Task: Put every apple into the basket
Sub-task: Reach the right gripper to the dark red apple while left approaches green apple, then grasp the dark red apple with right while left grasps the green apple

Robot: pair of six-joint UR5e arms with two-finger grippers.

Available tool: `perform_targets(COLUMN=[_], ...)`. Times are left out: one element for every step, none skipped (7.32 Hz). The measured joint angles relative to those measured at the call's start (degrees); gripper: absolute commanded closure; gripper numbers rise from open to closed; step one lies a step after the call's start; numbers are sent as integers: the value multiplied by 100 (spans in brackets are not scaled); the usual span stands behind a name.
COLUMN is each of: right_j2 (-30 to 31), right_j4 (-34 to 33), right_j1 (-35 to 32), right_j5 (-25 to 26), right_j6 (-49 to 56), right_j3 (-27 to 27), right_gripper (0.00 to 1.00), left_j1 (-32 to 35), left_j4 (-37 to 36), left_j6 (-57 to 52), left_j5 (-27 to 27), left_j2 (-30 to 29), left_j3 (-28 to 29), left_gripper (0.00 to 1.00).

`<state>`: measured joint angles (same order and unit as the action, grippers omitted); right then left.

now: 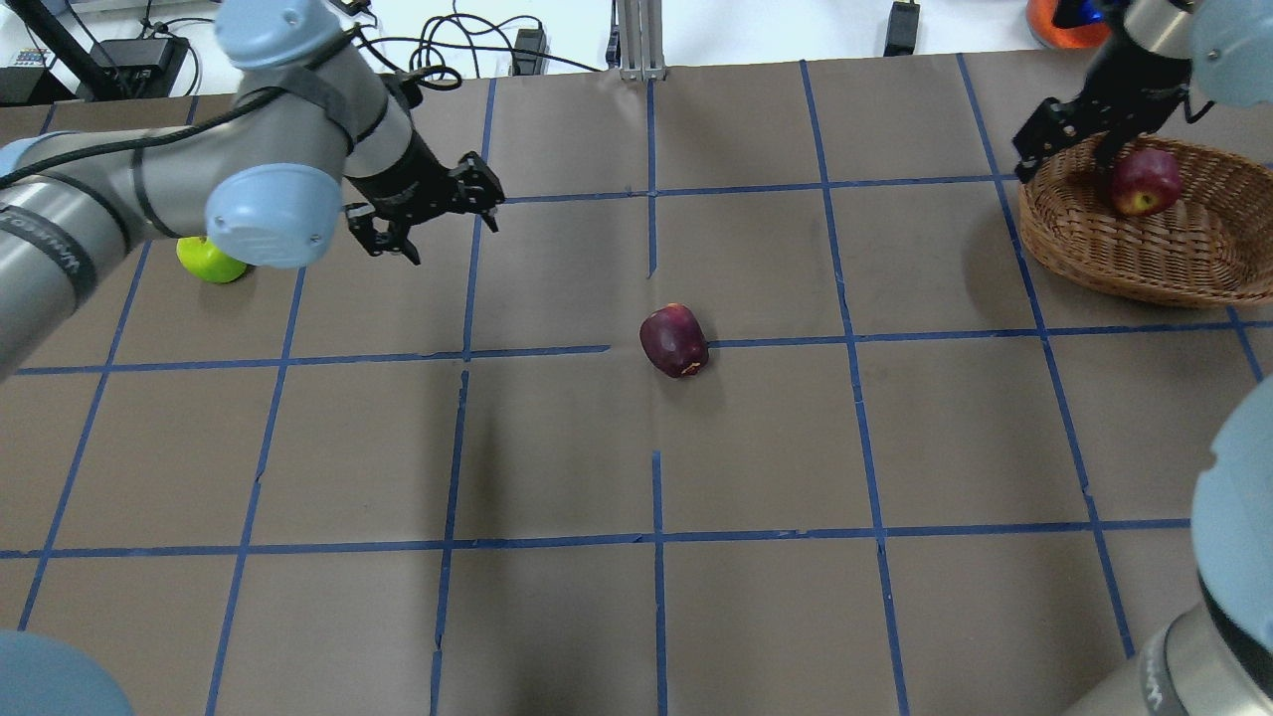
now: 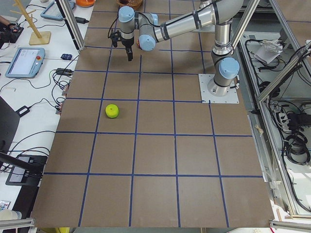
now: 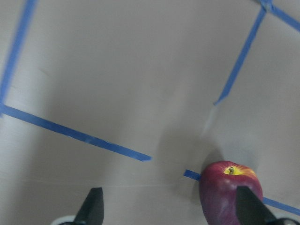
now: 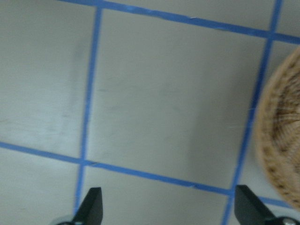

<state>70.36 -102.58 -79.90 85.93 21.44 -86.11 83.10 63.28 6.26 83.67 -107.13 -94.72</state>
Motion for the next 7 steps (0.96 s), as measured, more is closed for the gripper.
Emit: perform_targets(right_j2=[203, 282, 261, 167, 4, -170, -319], right_j4=[-146, -493, -977, -1550, -2167, -2730, -3157], right_j1=[-721, -1404, -1988, -2369, -2580, -2684, -2727], right_j5=[-66, -80, -80, -76, -57, -25, -16], right_j6=[-807, -1653, -2374, -2851, -3105, -3181, -3220], right_j3=[-374, -689, -995, -1292, -1570, -1787, -1893], right_gripper=[0, 0, 0, 0, 0, 0, 0], left_j1=[-446, -804, -1081, -1349, -1614, -1800, -1891], left_j4=[-1, -26, -59, -77, -84, -87, -87], left_j6=[-846, -1626, -2291, -2872, -3490, -4018, -4373], left_j5=[73, 181, 366, 553, 632, 658, 667], left_j2=[-47, -190, -436, -759, -1107, -1443, -1741], left_j3=[81, 232, 463, 764, 1097, 1409, 1651], left_gripper=[0, 0, 0, 0, 0, 0, 0])
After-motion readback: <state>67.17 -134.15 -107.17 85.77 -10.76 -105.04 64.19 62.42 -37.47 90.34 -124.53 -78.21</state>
